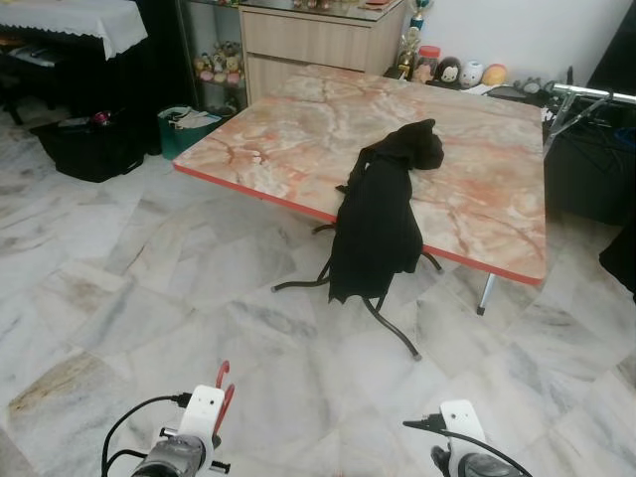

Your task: Hang hanger

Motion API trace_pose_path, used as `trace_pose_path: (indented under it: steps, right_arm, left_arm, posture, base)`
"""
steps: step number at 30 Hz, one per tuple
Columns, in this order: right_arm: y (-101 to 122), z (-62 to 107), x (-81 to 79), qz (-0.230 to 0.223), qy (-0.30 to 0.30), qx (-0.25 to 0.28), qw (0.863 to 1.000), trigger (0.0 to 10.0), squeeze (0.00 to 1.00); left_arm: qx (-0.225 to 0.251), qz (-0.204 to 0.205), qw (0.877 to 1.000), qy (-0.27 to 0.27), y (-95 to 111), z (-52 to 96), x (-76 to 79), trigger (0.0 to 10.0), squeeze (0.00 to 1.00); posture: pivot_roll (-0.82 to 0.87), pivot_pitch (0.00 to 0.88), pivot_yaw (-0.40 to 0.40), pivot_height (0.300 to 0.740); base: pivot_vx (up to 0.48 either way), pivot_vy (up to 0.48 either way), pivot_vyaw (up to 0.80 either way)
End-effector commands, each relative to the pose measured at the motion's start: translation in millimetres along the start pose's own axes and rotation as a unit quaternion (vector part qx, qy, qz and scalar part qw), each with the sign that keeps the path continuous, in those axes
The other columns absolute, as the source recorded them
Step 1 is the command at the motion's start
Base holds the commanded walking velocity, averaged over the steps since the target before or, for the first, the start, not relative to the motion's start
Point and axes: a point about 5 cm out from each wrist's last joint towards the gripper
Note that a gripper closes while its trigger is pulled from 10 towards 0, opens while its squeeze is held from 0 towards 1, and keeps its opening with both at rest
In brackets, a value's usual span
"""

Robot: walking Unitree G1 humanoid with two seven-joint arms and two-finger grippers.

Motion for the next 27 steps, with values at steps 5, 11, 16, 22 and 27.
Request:
trace_pose_path:
  steps: [5, 11, 16, 22, 27]
  right_arm:
    - [-8, 0.7, -0.1, -0.032, 0.0, 0.006, 0.999, 10.0, 0.0]
    - [-9, 0.7, 0.6, -0.017, -0.005, -0.001, 1.0, 10.0, 0.0]
    - [-4, 0.0, -2.6, -0.028, -0.01, 0.005, 1.0, 10.0, 0.0]
    - [-5, -0.7, -11.1, -0.022, 0.001, 0.003, 1.0, 10.0, 0.0]
    - [5, -1.7, -16.4, -0.021, -0.001, 0.005, 1.0, 10.0, 0.0]
  left_arm:
    - [-0.018, 0.002, 1.0, -0.009, -16, 0.4, 1.2, 10.0, 0.0]
    - [-0.007, 0.0, 1.0, 0.017, -18, 0.5, -0.4, 10.0, 0.0]
    - [0.001, 0.027, 0.999, 0.044, -17, 0.6, -3.1, 10.0, 0.0]
    - [-0.002, 0.019, 0.999, 0.038, -11, 1.1, -10.1, 10.0, 0.0]
    - [0.01, 0.009, 0.999, 0.043, -1, 1.8, -18.0, 10.0, 0.0]
  posture:
    - [-0.04, 0.0, -0.051, 0.74]
    - [-0.05, 0.0, -0.058, 0.74]
    - [-0.06, 0.0, -0.037, 0.74]
    - [-0.06, 0.0, -0.006, 0.74]
    - [-0.06, 0.0, 0.018, 0.74]
  base:
    - [0.0, 0.0, 0.0]
    - [0.0, 0.0, 0.0]
    - [0.0, 0.0, 0.0]
    - [0.0, 0.0, 0.0]
    - [0.0, 0.0, 0.0]
Point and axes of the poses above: a point about 5 cm out from each wrist's last joint towards the gripper, its own z axis pointing back from the gripper into the wrist, its own y axis along the axis of the wrist's last joint, x = y × z, and after that the axes turned 6 degrees about z, right-handed
